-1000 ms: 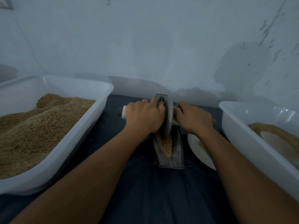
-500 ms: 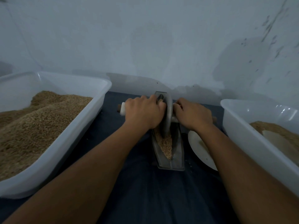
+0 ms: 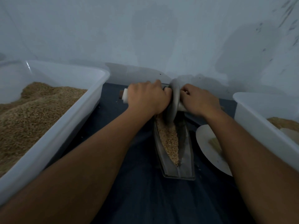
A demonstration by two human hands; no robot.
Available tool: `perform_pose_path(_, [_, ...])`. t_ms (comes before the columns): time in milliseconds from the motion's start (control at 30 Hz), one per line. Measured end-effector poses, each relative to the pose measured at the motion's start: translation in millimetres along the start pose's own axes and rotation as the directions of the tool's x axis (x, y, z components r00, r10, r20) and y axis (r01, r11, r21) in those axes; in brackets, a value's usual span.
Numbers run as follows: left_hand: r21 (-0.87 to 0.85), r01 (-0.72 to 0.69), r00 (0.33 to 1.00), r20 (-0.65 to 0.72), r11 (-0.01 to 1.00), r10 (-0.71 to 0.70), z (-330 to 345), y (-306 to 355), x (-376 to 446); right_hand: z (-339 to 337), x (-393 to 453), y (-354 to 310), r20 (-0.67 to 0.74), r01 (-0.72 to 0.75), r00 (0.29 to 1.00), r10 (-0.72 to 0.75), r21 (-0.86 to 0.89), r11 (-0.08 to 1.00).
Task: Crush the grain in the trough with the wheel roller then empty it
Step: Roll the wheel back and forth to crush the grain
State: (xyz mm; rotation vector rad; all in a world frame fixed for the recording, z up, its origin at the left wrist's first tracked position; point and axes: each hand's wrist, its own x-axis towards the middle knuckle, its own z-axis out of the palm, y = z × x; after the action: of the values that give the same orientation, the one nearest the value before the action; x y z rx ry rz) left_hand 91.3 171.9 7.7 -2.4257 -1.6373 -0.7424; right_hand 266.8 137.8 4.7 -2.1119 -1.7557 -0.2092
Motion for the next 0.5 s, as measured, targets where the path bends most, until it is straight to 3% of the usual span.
perform_pose_path(500, [0.080, 0.010, 0.999, 0.030, 0.997, -0.012, 4.5, 9.6, 25.0, 0.3, 29.3, 8.5, 0.123, -0.011, 0.992, -0.004, 0.122, 0.992])
